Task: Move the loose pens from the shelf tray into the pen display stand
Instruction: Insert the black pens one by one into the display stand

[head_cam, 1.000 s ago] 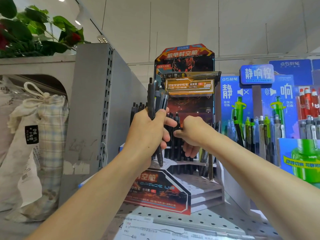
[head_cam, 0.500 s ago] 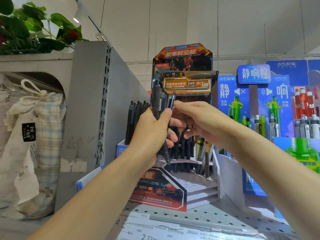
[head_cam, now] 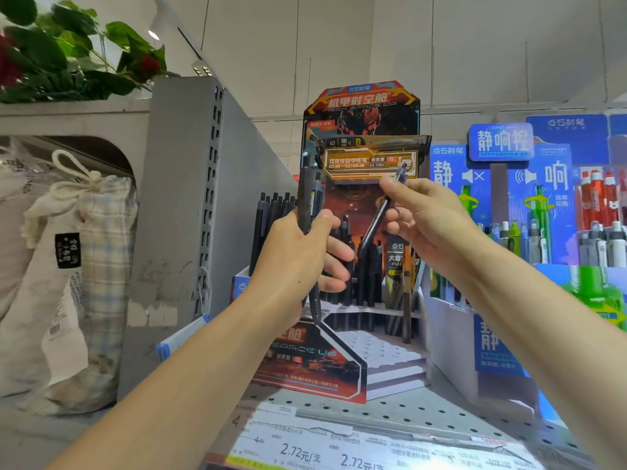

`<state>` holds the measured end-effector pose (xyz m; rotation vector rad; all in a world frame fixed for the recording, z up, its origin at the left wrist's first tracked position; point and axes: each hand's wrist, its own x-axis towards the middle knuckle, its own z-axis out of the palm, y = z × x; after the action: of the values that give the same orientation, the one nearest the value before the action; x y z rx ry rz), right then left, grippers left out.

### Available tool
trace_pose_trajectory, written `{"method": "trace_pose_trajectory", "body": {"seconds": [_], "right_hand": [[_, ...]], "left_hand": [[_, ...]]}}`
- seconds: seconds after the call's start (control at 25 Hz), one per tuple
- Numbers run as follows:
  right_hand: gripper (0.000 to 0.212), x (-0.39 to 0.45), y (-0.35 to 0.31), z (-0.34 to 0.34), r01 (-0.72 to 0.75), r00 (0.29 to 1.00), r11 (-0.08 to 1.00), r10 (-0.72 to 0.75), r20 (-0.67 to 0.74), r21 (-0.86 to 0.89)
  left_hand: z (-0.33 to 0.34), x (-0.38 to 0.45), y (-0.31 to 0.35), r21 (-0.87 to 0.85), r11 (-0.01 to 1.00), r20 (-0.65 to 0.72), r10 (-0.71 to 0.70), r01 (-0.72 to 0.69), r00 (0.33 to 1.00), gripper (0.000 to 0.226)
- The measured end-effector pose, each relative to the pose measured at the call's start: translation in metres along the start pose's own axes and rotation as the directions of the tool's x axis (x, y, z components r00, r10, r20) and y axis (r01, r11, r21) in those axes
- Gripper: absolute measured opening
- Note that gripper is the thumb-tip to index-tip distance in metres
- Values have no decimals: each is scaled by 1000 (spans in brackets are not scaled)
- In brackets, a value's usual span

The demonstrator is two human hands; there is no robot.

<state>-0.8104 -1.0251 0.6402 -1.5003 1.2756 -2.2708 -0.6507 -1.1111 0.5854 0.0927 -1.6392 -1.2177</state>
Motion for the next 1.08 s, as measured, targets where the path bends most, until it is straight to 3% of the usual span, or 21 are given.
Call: {"method": "trace_pose_trajectory", "body": {"seconds": [0.16, 0.36, 0.72, 1.08], "right_hand": [[26, -1, 14, 1, 69, 994, 940, -93, -57, -334], [28, -4, 25, 4, 102, 991, 755, -133, 1, -648], [27, -6, 28, 11, 90, 992, 628, -121, 17, -773], [29, -7, 26, 19, 15, 1000, 521, -4, 15, -854]], "left_hand": [[-2, -2, 1, 37, 999, -4, 26, -26, 1000, 25], [0, -6, 4, -2, 1000, -1, 19, -19, 1000, 22], [-1, -8, 7, 14, 997, -7, 80, -80, 997, 23], [2, -8, 11, 27, 997, 1, 71, -71, 997, 23]]}}
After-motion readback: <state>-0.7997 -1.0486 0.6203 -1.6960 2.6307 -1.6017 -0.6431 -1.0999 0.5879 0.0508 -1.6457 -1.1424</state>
